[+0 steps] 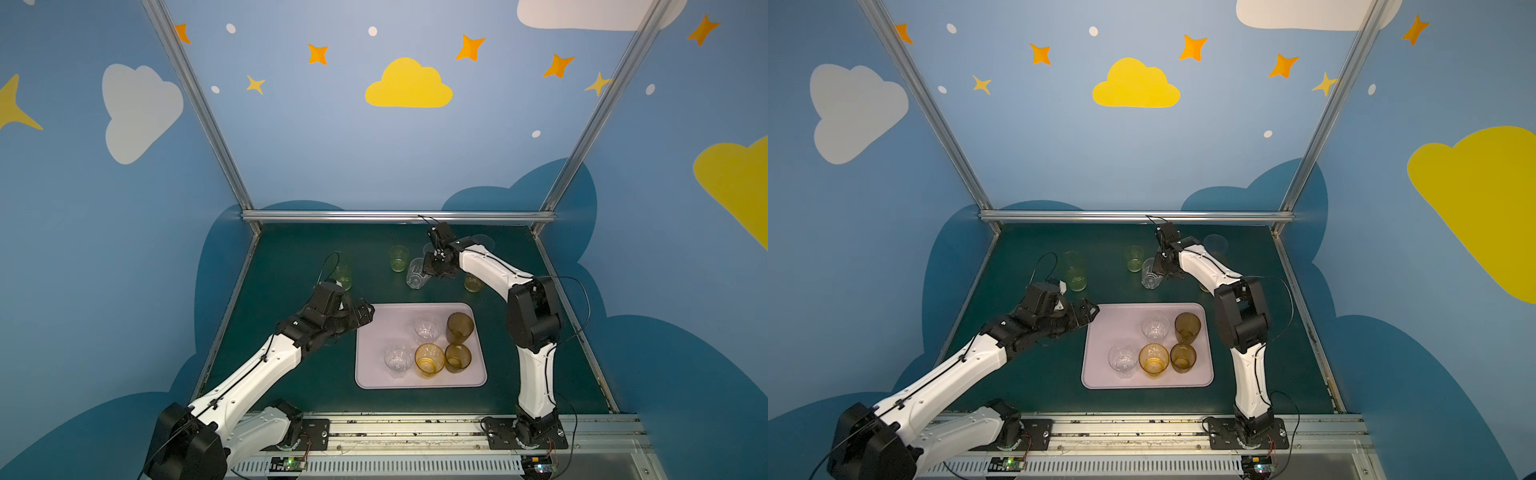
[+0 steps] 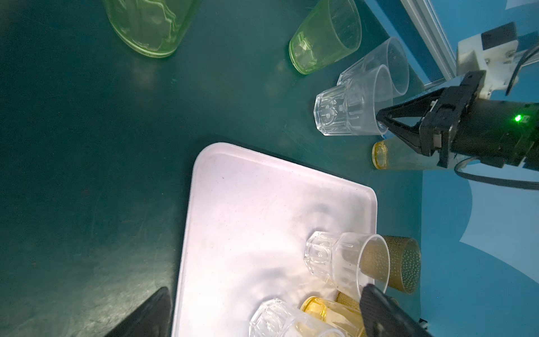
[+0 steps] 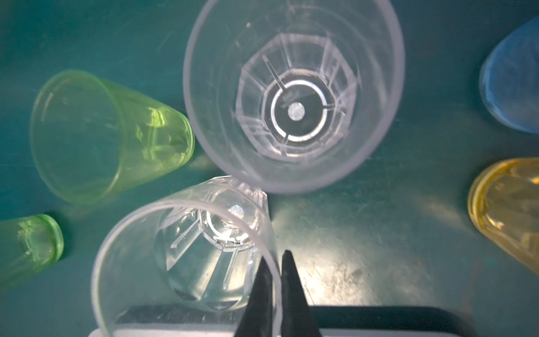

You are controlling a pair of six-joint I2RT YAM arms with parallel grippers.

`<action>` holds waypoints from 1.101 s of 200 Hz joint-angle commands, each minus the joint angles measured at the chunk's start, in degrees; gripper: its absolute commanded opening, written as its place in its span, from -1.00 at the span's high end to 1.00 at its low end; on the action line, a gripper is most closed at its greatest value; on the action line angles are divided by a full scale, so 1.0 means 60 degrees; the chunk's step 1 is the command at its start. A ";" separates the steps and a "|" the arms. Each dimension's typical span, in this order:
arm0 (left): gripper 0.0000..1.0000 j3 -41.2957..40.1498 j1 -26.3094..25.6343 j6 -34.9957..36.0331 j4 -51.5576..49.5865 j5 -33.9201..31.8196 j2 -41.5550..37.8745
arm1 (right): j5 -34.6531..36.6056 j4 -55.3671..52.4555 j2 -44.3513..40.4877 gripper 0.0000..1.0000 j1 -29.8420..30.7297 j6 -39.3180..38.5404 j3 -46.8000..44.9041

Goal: Place the glasses into the tray
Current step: Pick up the glass from the top-center of the table, then place the glass on the tray.

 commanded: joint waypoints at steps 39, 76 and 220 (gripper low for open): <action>-1.00 0.0046 0.0353 0.0286 0.0086 0.0140 0.0008 | 0.0035 -0.0116 -0.1731 1.00 0.0265 -0.0827 -0.0641; -1.00 0.0410 0.0504 0.0557 -0.0378 0.0500 -0.0028 | -0.0315 -0.0169 -0.2809 1.00 0.0409 -0.1068 -0.1274; -1.00 0.1112 0.0511 0.3353 -0.2214 0.0423 -0.2087 | -0.0062 -0.1168 -0.6034 1.00 0.2608 -0.0935 -0.3006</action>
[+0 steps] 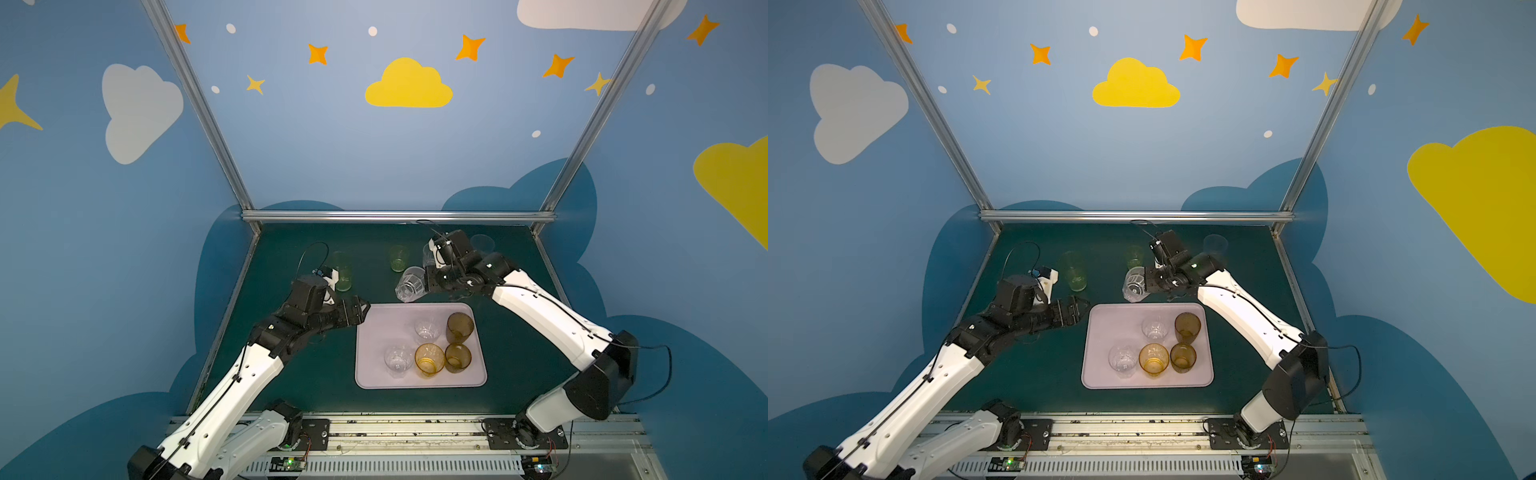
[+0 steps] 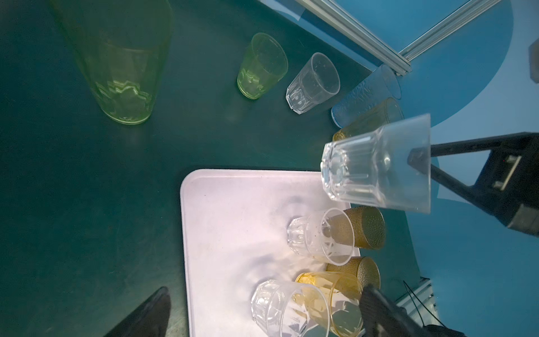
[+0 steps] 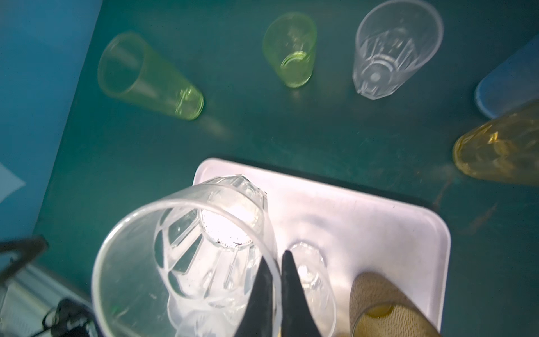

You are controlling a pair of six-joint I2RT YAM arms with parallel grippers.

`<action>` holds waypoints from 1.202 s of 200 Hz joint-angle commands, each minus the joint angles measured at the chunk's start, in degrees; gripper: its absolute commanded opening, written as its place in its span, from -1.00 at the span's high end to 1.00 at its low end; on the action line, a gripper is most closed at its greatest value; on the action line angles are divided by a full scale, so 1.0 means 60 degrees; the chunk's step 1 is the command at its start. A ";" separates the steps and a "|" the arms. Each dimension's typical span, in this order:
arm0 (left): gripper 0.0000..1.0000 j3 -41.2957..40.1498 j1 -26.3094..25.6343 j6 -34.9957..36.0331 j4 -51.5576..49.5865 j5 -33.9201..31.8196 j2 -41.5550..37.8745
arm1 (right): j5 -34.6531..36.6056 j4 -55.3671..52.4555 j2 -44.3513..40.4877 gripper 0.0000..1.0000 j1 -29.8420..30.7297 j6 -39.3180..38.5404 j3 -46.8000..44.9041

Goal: Place the glasses into the tray
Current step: Place the glass on the tray.

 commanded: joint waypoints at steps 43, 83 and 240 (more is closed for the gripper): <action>-1.00 -0.0770 0.0046 0.1060 -0.0367 -0.0829 -0.1377 | 0.0903 -0.0052 -0.1608 1.00 0.1403 0.1073 -0.1800; -1.00 -0.0753 0.0084 0.1068 -0.0610 -0.1392 -0.1658 | 0.1643 0.0140 -0.1715 1.00 0.2005 0.1394 -0.2243; -1.00 -0.0810 0.0612 0.0891 -0.0726 -0.1594 -0.1845 | 0.1999 0.0274 -0.0089 1.00 0.2489 0.1491 -0.1561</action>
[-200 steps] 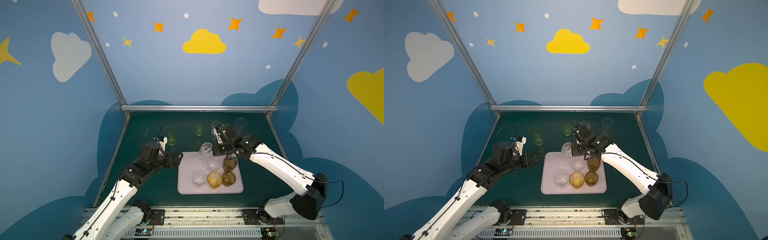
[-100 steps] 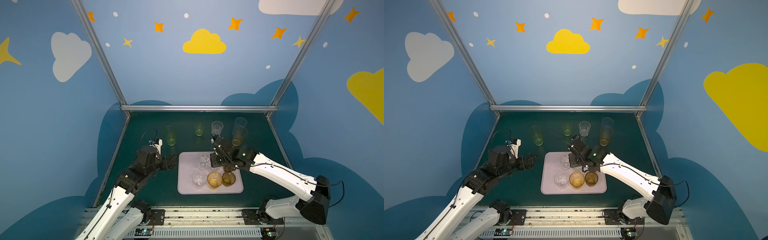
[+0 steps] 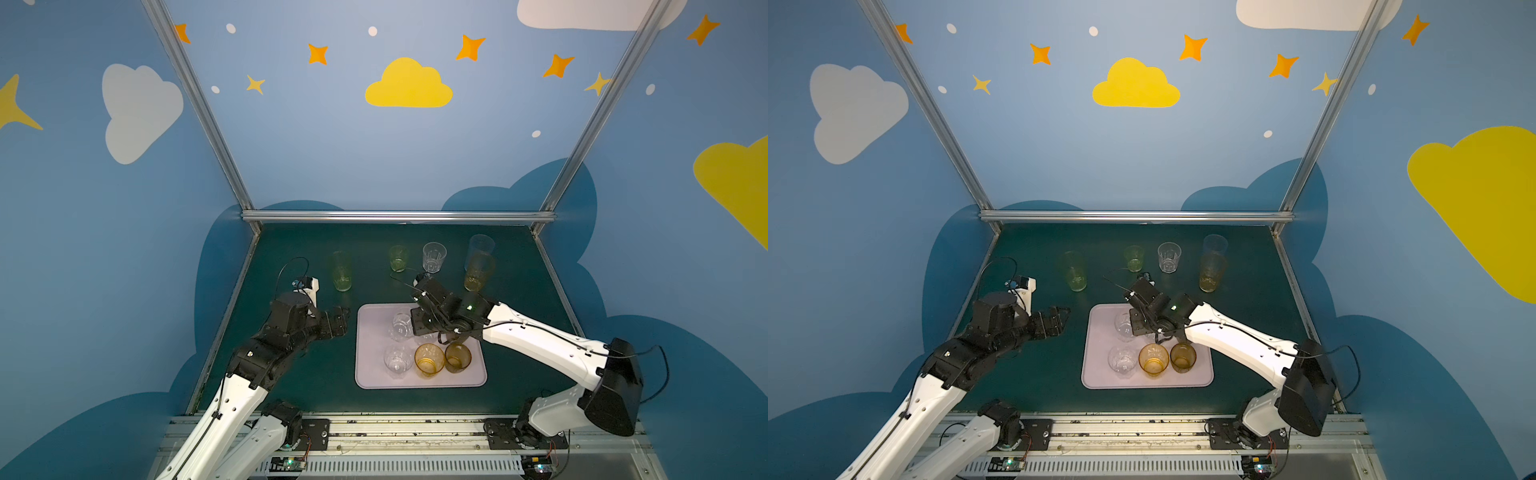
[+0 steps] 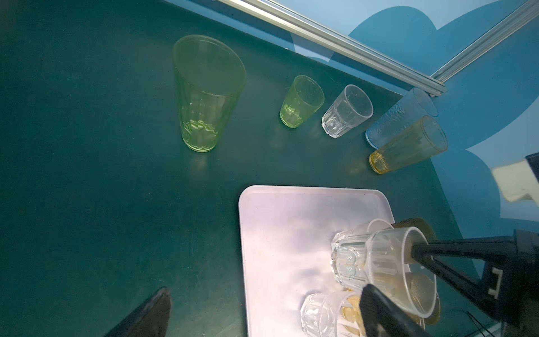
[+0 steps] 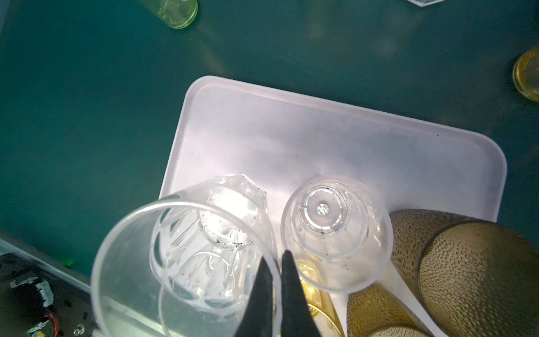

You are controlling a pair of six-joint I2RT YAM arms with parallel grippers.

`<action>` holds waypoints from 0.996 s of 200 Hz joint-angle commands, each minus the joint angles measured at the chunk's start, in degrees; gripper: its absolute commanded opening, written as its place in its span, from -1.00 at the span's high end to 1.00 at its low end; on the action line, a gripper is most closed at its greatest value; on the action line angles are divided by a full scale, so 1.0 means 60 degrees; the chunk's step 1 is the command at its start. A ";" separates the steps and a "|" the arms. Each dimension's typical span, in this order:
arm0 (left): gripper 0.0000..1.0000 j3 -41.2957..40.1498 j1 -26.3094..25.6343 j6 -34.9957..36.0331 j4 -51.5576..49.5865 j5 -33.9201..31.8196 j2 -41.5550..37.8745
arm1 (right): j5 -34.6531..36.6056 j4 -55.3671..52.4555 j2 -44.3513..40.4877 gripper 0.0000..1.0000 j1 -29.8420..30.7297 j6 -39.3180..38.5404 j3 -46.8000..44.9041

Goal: Place the glasses into the tray
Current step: Place the glass on the tray.

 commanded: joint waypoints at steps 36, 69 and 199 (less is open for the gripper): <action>-1.00 -0.0097 0.0127 -0.0002 -0.0165 -0.0151 -0.0148 | 0.0507 -0.0141 0.0682 1.00 0.0067 0.0039 0.0646; -1.00 -0.0108 0.0171 -0.0017 -0.0178 -0.0167 -0.0126 | 0.0673 -0.0155 0.0964 1.00 0.0052 0.0047 0.0753; -1.00 -0.0123 0.0313 -0.0112 -0.0169 -0.0034 -0.0187 | 0.0324 0.0092 0.1892 1.00 0.0092 0.0378 0.0818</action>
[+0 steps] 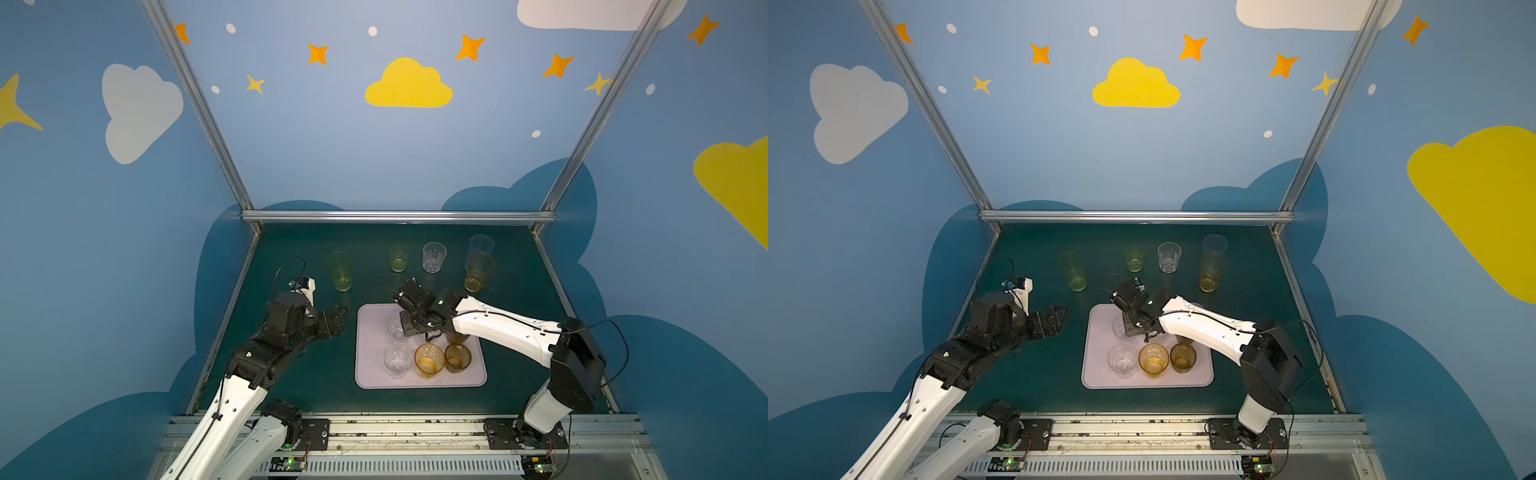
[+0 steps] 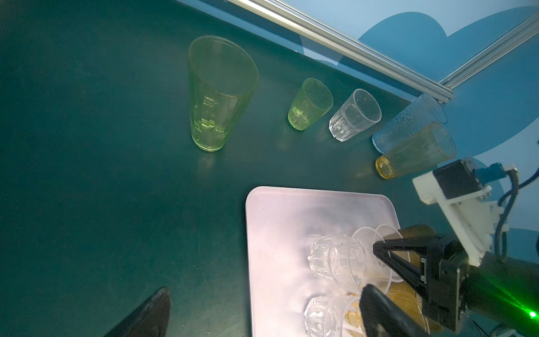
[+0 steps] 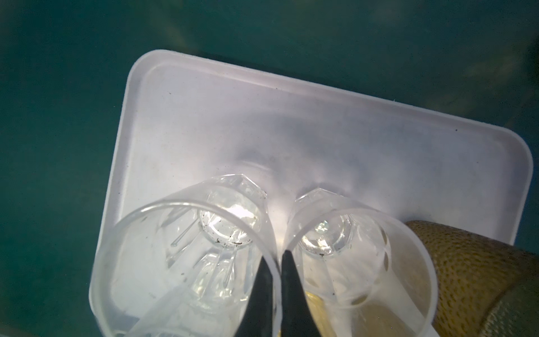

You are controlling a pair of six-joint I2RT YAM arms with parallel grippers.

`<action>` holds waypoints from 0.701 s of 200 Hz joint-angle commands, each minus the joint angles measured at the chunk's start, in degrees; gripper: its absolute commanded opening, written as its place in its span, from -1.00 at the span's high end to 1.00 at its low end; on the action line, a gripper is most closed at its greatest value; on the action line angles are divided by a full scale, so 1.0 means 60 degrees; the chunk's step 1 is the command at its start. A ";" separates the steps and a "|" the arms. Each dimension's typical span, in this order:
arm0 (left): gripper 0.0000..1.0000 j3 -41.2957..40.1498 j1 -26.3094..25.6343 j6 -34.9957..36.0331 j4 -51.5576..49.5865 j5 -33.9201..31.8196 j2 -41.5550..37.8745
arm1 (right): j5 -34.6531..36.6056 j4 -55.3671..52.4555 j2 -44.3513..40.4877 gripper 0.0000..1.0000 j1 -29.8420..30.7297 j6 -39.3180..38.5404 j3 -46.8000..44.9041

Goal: Place the glasses into the tray
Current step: Place the glass on the tray.

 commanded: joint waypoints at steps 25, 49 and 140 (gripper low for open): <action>-1.00 -0.0105 0.0057 -0.0083 -0.0103 -0.0142 -0.0185 | -0.0102 0.0225 0.0214 1.00 0.0056 0.0130 0.0313; -1.00 -0.0090 0.0099 -0.0096 -0.0139 -0.0224 -0.0199 | -0.0231 0.0315 0.0396 1.00 0.0056 0.0130 0.0342; -1.00 -0.0124 0.0176 -0.0112 -0.0110 -0.0123 -0.0208 | -0.0348 0.0176 0.0760 0.47 0.0041 0.0291 0.0562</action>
